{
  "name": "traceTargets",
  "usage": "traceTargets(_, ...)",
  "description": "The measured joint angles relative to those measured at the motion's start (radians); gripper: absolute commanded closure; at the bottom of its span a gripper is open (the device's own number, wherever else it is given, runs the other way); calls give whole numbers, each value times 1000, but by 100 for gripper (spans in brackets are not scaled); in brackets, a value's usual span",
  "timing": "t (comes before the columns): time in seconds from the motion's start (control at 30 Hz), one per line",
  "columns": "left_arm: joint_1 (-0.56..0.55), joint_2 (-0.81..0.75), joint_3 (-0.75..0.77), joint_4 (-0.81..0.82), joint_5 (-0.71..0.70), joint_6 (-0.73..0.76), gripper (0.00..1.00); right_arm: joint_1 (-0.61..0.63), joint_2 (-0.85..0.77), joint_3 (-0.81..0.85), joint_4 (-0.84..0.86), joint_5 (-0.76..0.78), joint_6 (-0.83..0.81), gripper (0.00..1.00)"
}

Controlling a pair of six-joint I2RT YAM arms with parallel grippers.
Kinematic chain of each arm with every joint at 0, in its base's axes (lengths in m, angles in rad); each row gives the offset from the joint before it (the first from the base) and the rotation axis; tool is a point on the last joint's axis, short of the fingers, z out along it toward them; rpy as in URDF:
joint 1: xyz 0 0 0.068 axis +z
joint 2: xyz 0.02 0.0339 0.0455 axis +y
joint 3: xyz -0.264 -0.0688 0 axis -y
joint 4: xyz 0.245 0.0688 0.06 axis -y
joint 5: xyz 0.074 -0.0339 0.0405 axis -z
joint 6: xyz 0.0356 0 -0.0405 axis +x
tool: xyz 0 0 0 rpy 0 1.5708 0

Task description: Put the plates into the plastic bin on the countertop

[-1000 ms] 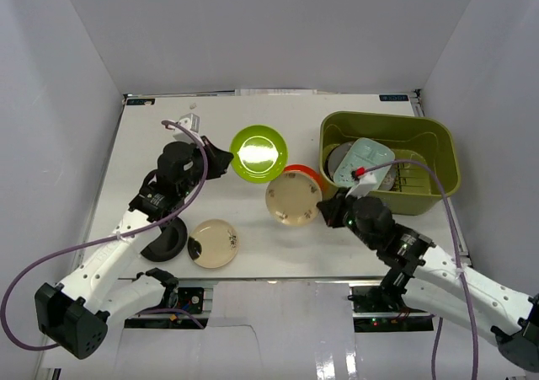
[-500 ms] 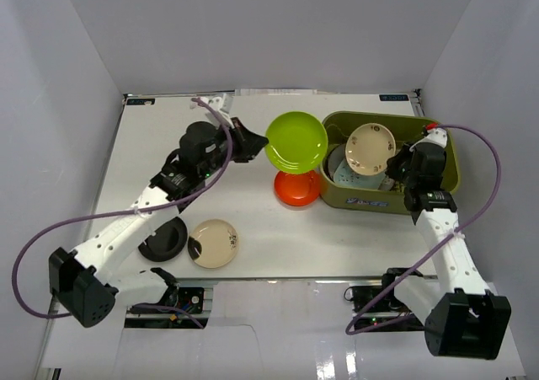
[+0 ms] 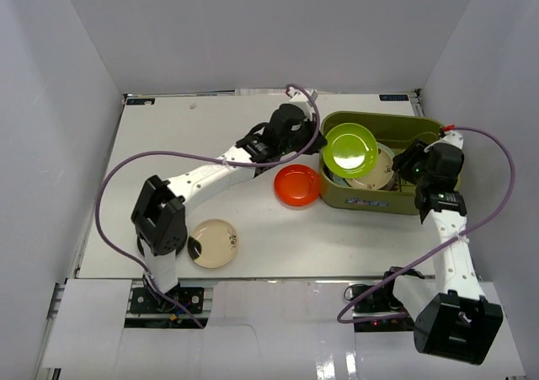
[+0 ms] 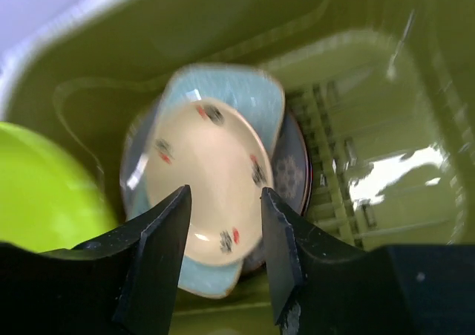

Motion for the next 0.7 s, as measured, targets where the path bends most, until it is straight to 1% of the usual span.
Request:
traceTargets(0.17, -27, 187, 183, -64, -3, 11, 100, -23, -122, 157, -37, 21, -2, 53)
traceTargets(0.27, -36, 289, 304, -97, 0, 18, 100, -23, -220, 178, -10, -17, 8, 53)
traceTargets(0.4, -40, 373, 413, -134, 15, 33, 58, -19, -299, 158, 23, -163, 50, 51)
traceTargets(0.43, -40, 380, 424, -141, 13, 33, 37, -11, -300, 155, 26, -201, 54, 50)
traceTargets(0.47, -40, 379, 426, -146, 11, 46, 30, 1, -296, 154, 24, -235, 55, 49)
traceTargets(0.53, -40, 364, 422, -150, -14, 58, 21, 52, -290, 153, 7, -275, 51, 48)
traceTargets(0.63, -32, 285, 372, -159, -66, 87, 19, 207, -284, 131, -5, -288, 48, 47)
traceTargets(0.67, -25, 232, 311, -131, -79, 98, 19, 237, -284, 120, -4, -289, 49, 47)
traceTargets(0.7, -14, 164, 240, -131, -89, 104, 19, 335, -275, 105, 3, -276, 51, 46)
